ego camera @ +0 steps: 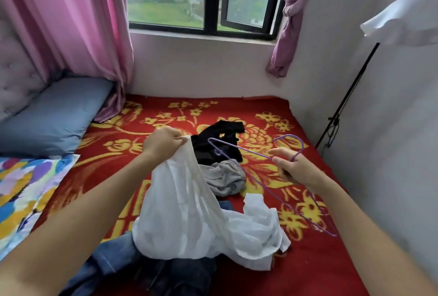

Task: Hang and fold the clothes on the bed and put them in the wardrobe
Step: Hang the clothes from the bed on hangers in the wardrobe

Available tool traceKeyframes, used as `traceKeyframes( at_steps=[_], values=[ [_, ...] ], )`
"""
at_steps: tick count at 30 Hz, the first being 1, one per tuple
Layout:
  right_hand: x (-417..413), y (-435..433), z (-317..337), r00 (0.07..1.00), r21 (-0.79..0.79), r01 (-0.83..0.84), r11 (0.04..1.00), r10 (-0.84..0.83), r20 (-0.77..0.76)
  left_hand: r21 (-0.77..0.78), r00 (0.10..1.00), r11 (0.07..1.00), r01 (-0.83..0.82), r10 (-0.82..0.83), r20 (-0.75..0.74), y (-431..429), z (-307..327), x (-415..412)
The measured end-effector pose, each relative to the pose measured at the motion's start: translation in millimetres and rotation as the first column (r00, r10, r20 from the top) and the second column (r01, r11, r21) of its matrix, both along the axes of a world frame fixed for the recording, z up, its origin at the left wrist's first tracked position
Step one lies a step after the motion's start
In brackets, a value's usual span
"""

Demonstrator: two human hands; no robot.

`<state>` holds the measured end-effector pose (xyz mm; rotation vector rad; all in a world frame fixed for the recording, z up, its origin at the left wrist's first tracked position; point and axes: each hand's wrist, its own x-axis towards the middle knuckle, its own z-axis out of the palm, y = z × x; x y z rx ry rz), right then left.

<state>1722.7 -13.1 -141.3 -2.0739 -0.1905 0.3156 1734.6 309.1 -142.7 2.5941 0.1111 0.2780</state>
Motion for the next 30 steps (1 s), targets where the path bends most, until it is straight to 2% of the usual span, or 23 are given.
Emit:
traceKeyframes(
  at_steps=[6,11,13,16,18,20,22,24,25,27,28,29,30],
  values=[
    [-17,8,17,0.987,-0.010,-0.160,0.987,0.160,-0.035,-0.013,0.993,0.998,-0.057,0.058,0.099,7,-2,1],
    [-21,23,0,0.974,-0.046,-0.182,0.982,0.174,-0.148,-0.166,0.971,0.986,0.015,0.025,0.237,-9,6,-12],
    [-20,38,-12,0.984,-0.043,-0.113,0.993,0.106,-0.146,-0.248,0.969,0.965,0.087,-0.024,0.247,-20,14,-17],
    [-20,63,-29,0.991,0.140,0.077,0.987,-0.060,-0.120,-0.366,0.971,0.909,0.201,-0.135,0.197,-38,22,-30],
    [-20,77,-35,0.985,0.248,0.165,0.955,-0.147,-0.090,-0.380,0.959,0.884,0.271,-0.216,0.181,-49,26,-40],
    [-20,85,-34,0.984,0.313,0.176,0.933,-0.170,-0.046,-0.230,0.944,0.918,0.323,-0.295,0.148,-53,26,-48],
    [-18,86,-28,0.984,0.400,0.172,0.900,-0.178,-0.022,0.113,0.939,0.936,0.334,-0.341,0.043,-50,27,-52],
    [-16,82,-21,0.983,0.454,0.168,0.875,-0.183,-0.011,0.411,0.947,0.877,0.248,-0.309,0.088,-43,31,-54],
    [-16,80,-17,0.983,0.459,0.162,0.874,-0.182,-0.001,0.490,0.920,0.850,0.191,-0.329,0.213,-39,33,-53],
    [-16,77,-11,0.985,0.450,0.140,0.882,-0.170,0.026,0.578,0.788,0.813,0.064,-0.397,0.471,-36,37,-49],
    [-16,76,-9,0.986,0.440,0.130,0.888,-0.161,0.035,0.588,0.741,0.806,0.067,-0.435,0.512,-37,38,-44],
    [-16,76,-7,0.987,0.429,0.120,0.895,-0.155,0.047,0.599,0.752,0.787,0.147,-0.483,0.449,-38,41,-37],
    [-16,77,-5,0.987,0.419,0.111,0.901,-0.151,0.064,0.599,0.787,0.756,0.263,-0.528,0.321,-40,42,-30]
  ],
)
